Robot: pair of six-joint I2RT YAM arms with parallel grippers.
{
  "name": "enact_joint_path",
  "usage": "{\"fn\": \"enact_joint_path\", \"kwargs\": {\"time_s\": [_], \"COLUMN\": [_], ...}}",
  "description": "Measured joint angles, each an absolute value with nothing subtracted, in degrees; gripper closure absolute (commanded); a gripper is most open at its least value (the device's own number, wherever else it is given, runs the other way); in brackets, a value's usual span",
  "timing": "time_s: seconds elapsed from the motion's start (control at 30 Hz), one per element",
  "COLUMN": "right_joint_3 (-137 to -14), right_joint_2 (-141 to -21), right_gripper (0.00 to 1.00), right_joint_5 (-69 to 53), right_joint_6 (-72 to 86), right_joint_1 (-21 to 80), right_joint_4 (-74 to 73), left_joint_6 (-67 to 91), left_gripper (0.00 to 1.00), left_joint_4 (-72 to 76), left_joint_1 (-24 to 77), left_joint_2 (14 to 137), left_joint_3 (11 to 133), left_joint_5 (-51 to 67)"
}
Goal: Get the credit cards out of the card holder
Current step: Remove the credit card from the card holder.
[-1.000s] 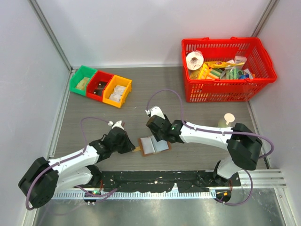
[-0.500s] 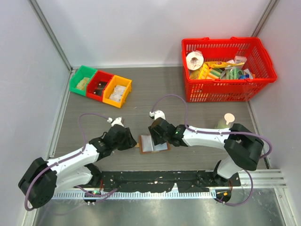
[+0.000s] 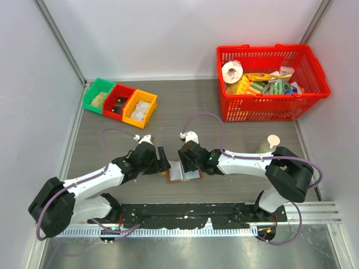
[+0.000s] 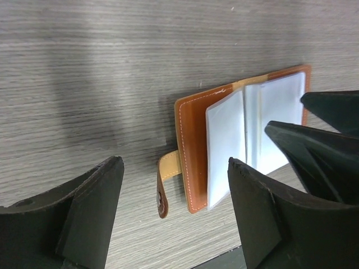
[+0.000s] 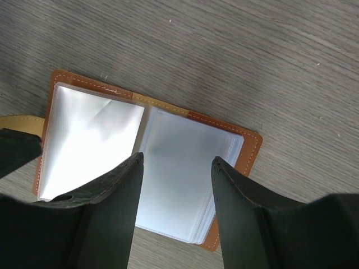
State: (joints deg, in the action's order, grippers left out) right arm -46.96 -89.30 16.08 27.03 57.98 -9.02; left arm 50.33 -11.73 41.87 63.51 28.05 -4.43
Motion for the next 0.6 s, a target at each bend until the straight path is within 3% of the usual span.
{"fn": "enact_joint_path", "kwargs": {"time_s": [0.17, 0.4, 0.6], "right_joint_3": [-46.87, -46.72, -46.68], "right_joint_2": [-89.32, -89.58, -90.61], "right_gripper": [0.43, 0.43, 0.43], "right_joint_5": [16.73, 16.99, 16.88], "right_joint_6": [27.42, 27.81, 28.62], "right_joint_1": [57.98, 57.98, 57.98], "right_joint_4": [-9.04, -9.02, -8.75], "left_joint_6": [50.30, 50.72, 52.12], "left_gripper": [0.30, 0.51, 0.80], "left_joint_4": [-9.98, -6.66, -3.97], "left_joint_1": [42.33, 43.03, 43.18], "left_joint_2": [68.77, 72.16, 73.93], "left_joint_3": [28.23, 28.97, 28.58], "left_joint_5": [-3.09, -1.96, -1.48]}}
